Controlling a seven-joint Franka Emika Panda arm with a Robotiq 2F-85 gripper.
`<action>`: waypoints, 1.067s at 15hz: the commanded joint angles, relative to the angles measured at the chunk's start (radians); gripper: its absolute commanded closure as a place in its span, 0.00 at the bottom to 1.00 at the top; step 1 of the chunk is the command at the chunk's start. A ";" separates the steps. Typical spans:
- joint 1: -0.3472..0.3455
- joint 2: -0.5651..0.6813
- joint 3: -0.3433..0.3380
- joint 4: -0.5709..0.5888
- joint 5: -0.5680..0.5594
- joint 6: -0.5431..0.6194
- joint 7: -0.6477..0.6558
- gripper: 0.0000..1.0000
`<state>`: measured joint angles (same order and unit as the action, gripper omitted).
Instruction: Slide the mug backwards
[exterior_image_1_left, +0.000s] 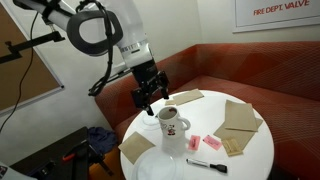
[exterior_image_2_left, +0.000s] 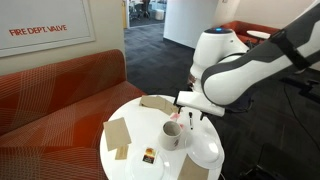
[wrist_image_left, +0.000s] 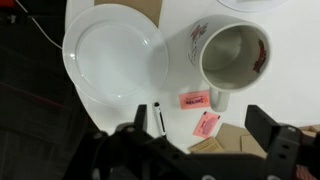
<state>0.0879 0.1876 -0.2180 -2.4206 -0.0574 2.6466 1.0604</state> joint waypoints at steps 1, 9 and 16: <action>-0.082 -0.076 0.042 0.019 0.033 -0.089 -0.217 0.00; -0.145 -0.048 0.055 0.222 0.047 -0.379 -0.604 0.00; -0.150 0.029 0.069 0.299 0.041 -0.402 -0.775 0.00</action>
<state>-0.0394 0.1672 -0.1687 -2.1738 -0.0249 2.2691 0.3529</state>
